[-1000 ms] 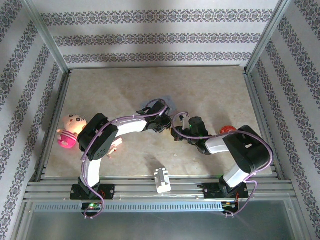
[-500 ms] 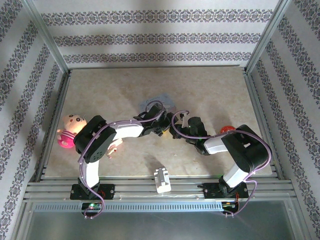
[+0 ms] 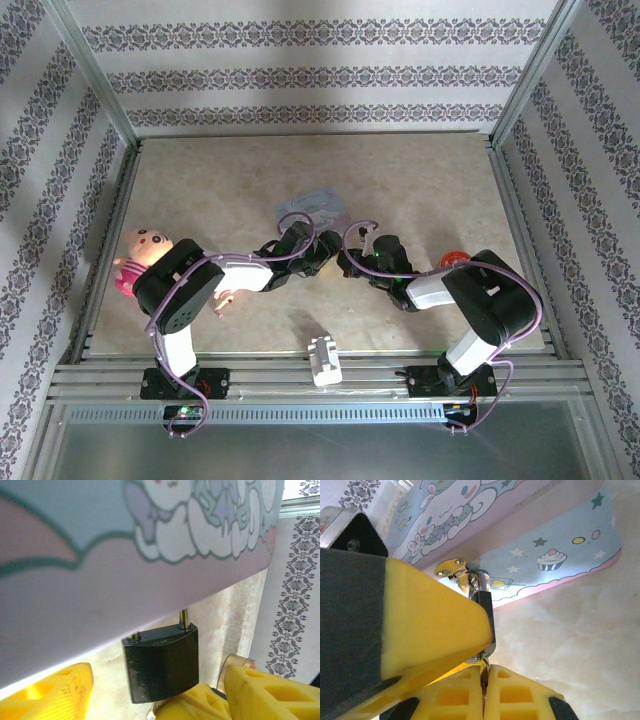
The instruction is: Unlock a padlock with a key
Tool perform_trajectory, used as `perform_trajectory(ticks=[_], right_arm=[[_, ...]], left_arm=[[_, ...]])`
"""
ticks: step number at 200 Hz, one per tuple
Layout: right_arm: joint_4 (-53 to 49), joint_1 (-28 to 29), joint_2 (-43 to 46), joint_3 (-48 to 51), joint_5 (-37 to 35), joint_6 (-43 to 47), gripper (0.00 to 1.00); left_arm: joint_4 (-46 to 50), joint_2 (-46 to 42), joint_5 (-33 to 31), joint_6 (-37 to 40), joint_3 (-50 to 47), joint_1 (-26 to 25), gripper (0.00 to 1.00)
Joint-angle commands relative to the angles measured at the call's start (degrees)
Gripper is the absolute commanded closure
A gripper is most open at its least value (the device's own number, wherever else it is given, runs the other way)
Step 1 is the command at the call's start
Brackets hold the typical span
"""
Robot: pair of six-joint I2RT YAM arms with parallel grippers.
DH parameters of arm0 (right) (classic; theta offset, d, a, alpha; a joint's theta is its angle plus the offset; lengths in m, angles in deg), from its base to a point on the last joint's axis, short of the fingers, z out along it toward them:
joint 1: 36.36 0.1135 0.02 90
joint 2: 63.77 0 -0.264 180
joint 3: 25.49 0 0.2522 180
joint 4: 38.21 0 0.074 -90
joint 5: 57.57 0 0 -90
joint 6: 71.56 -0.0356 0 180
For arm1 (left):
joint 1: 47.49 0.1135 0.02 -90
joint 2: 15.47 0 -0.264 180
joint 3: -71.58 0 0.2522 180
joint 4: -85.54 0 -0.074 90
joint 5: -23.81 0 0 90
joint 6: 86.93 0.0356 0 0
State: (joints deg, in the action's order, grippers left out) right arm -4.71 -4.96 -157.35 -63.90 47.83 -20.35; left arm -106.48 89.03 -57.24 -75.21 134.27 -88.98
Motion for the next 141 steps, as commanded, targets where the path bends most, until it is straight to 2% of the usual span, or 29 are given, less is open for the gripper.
perform_trajectory(ticks=[1, 30, 62, 121, 141], right_arm=[[6.9, 0.0, 1.8, -0.9, -2.6, -1.7, 1.0], [7.0, 0.1, 2.0, -0.8, -2.5, -2.2, 1.0], [6.6, 0.0, 2.0, -1.2, -2.3, -2.5, 1.0], [6.4, 0.1, 0.8, -2.5, -1.9, -3.2, 1.0], [6.4, 0.1, 0.3, -2.7, -2.0, -3.5, 1.0]], left_arm=[[-0.4, -0.3, -2.6, -0.4, -2.8, 0.5, 0.36], [-4.9, 1.3, -3.9, -2.0, -4.3, 1.0, 0.5], [-15.8, 4.9, -3.8, -4.5, -5.8, 1.1, 0.65], [-18.0, 5.6, -5.5, -4.2, -6.7, 1.4, 0.67], [-20.8, 5.7, -6.1, -4.4, -7.7, 1.5, 0.62]])
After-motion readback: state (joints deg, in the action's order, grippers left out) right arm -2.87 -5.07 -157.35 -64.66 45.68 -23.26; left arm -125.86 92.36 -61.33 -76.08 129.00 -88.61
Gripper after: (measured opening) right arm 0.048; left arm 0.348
